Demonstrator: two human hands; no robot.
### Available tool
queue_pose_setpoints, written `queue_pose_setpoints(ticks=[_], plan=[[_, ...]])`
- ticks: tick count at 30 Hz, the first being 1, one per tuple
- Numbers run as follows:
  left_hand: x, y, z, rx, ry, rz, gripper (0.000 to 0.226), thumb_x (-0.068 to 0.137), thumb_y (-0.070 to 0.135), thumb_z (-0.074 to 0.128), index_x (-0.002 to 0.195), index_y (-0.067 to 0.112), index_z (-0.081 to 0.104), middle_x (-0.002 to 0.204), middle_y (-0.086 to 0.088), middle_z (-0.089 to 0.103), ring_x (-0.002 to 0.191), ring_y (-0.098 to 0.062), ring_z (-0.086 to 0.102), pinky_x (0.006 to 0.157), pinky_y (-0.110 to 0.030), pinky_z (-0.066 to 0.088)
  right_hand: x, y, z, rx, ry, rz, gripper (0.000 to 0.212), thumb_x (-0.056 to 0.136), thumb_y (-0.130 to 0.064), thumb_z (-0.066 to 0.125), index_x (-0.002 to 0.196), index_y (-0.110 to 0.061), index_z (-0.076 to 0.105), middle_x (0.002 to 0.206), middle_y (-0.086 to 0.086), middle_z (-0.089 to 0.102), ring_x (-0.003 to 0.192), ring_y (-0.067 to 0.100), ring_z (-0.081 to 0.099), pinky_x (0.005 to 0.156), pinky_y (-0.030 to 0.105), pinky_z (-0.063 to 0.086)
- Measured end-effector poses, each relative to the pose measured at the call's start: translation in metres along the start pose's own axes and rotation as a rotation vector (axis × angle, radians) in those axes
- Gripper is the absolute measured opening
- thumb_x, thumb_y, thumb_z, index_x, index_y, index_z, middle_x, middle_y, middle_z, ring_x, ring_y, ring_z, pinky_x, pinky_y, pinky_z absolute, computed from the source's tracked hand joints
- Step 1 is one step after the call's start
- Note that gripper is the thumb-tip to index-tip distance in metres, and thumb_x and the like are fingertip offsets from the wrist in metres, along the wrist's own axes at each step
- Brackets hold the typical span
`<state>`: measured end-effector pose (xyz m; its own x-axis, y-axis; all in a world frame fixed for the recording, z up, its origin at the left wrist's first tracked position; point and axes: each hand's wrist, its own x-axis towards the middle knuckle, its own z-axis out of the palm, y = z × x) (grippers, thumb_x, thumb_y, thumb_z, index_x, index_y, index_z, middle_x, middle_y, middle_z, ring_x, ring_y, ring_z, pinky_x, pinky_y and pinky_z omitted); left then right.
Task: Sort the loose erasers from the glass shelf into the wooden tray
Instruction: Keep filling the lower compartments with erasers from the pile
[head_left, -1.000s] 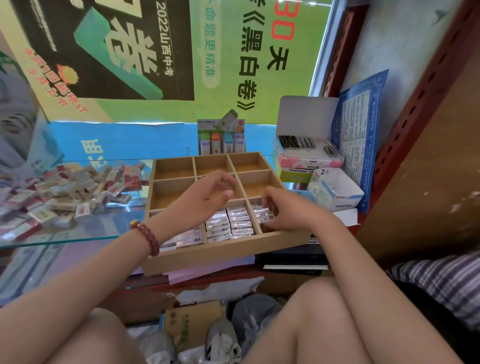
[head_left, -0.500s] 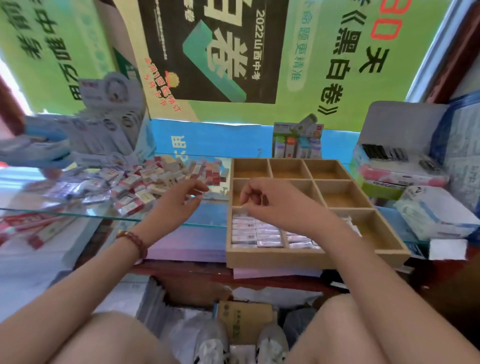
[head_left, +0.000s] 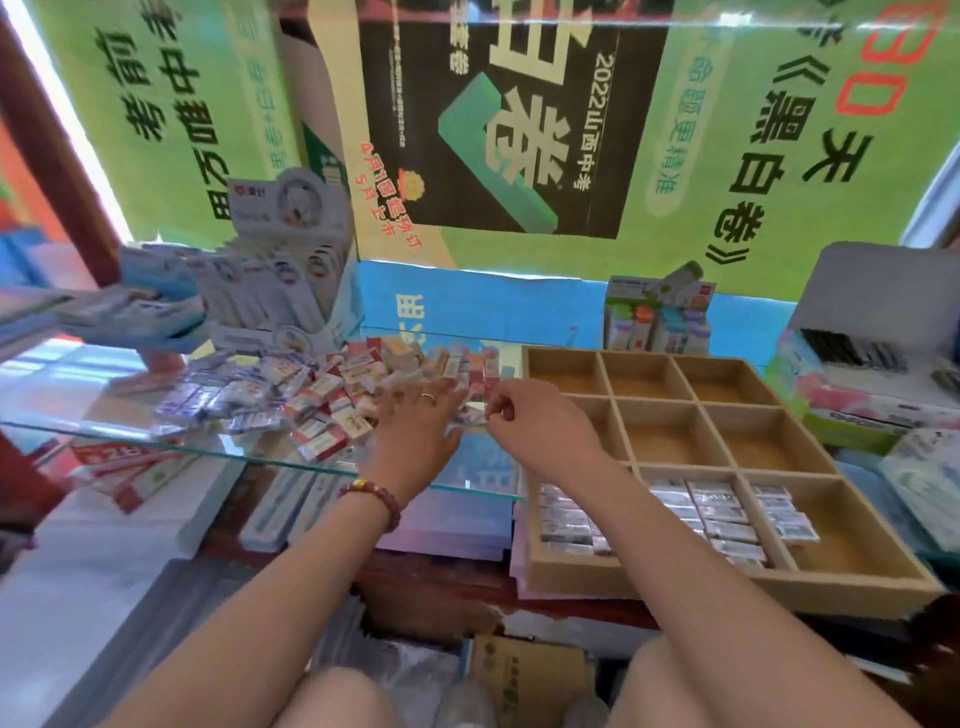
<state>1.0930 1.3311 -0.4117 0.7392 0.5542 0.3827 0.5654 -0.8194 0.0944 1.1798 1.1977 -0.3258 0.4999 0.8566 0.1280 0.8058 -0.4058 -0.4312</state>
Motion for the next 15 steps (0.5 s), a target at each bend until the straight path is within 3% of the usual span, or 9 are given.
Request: queue_pose_setpoints(ticks=[2,4,6,12,15], plan=[[0.004,0.005,0.003,0.033,0.042,0.036,0.041,0.086,0.025,0.06,0.126,0.029,0.055,0.125,-0.001,0.06,0.121,-0.025,0.049,0.102,-0.049,0.027,0.002,0.001,0.001,-0.071,0.029,-0.005,0.023,0.093,-0.023,0.043,0.104,-0.016,0.063,0.103,0.003,0.063,0.095,0.022,0.06,0.071,0.03,0.046],[0.006,0.006,0.006,0.061,0.15,0.076,0.032,0.073,0.019,0.074,0.104,0.026,0.066,0.101,0.0,0.069,0.105,-0.025,0.061,0.096,-0.045,0.023,0.003,0.004,0.002,-0.106,0.042,-0.014,0.025,0.094,-0.025,0.042,0.106,-0.015,0.062,0.105,0.004,0.063,0.096,0.023,0.06,0.07,0.031,0.045],[0.006,0.005,0.008,0.054,0.208,0.074,0.026,0.069,0.018,0.078,0.091,0.025,0.066,0.09,0.002,0.07,0.098,-0.023,0.064,0.094,-0.042,0.019,0.003,0.008,-0.001,-0.096,0.033,-0.003,0.022,0.092,-0.025,0.044,0.102,-0.016,0.062,0.103,0.004,0.063,0.094,0.023,0.06,0.07,0.03,0.044],[0.004,0.0,0.01,-0.052,0.125,0.045,0.024,0.074,0.006,0.062,0.09,0.021,0.052,0.1,0.002,0.066,0.117,-0.019,0.054,0.106,-0.043,0.006,0.001,0.025,-0.01,0.025,0.02,0.071,0.016,0.088,-0.023,0.052,0.094,-0.018,0.065,0.095,0.0,0.066,0.088,0.018,0.06,0.076,0.034,0.053],[0.01,0.004,0.004,-0.068,0.063,0.045,0.023,0.08,0.006,0.059,0.094,0.021,0.05,0.104,0.001,0.064,0.117,-0.019,0.054,0.109,-0.049,0.013,-0.001,0.028,-0.014,0.04,0.018,0.07,0.016,0.089,-0.024,0.052,0.095,-0.019,0.065,0.094,-0.002,0.065,0.087,0.016,0.06,0.074,0.033,0.052]])
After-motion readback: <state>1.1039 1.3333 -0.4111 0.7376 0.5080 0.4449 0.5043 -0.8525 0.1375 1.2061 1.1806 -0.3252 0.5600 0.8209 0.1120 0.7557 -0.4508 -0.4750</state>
